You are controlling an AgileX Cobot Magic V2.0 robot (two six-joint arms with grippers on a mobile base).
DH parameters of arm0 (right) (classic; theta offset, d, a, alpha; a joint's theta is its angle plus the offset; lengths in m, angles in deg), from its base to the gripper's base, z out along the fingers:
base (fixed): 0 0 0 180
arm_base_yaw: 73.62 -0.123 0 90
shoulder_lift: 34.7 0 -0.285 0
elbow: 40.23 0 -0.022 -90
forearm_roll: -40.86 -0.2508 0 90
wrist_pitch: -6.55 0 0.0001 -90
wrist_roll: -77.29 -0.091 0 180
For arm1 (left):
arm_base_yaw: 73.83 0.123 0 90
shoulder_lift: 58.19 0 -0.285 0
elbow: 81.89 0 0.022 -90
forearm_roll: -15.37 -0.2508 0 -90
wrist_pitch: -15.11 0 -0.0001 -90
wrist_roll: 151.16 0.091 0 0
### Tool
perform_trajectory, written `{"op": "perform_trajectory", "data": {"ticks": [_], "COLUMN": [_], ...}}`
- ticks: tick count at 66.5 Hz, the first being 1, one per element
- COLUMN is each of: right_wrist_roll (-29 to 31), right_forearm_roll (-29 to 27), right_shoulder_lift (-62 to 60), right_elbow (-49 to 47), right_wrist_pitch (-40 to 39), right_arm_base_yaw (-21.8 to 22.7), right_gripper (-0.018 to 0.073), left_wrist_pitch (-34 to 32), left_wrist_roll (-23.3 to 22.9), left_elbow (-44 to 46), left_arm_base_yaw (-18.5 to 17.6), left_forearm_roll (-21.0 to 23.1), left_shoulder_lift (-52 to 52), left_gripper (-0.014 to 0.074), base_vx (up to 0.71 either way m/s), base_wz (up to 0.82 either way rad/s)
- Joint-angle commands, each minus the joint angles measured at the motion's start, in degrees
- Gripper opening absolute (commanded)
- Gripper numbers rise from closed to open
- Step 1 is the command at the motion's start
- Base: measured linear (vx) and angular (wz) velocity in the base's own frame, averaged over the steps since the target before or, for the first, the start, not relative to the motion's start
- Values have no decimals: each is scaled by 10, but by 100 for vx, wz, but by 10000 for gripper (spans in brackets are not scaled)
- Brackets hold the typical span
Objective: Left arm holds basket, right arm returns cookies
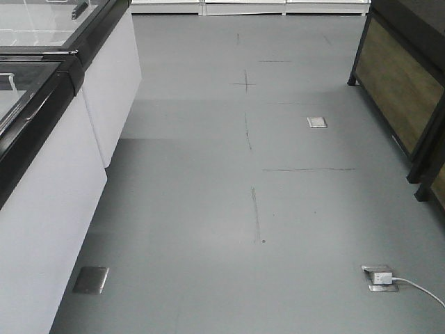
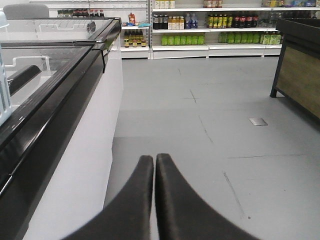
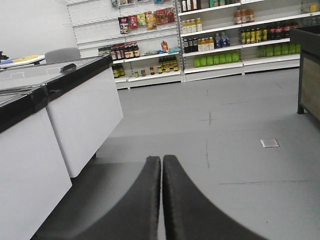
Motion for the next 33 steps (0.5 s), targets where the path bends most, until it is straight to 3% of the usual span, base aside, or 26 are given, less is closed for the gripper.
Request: {"op": "perform_trajectory", "data": {"ticks": [1,33], "right_wrist_roll": [3,3], "right_forearm_roll": [1,1], "right_shoulder_lift": [-4,-4], "right_elbow": [-1,-1], "right_wrist_pitch": [-44,-44], "right_arm_base_yaw": [2,2], "right_gripper": [-8,-8], "left_wrist_pitch": [-40,-40], "left_wrist_roll": [1,1], "left_elbow": [-5,-5], "left_arm_base_yaw": [-5,-5], "left_forearm_roll": [4,4], "left_shoulder_lift": [9,9], "left_gripper": [-7,-7], "base_vx": [0,0], "base_wz": [0,0]}}
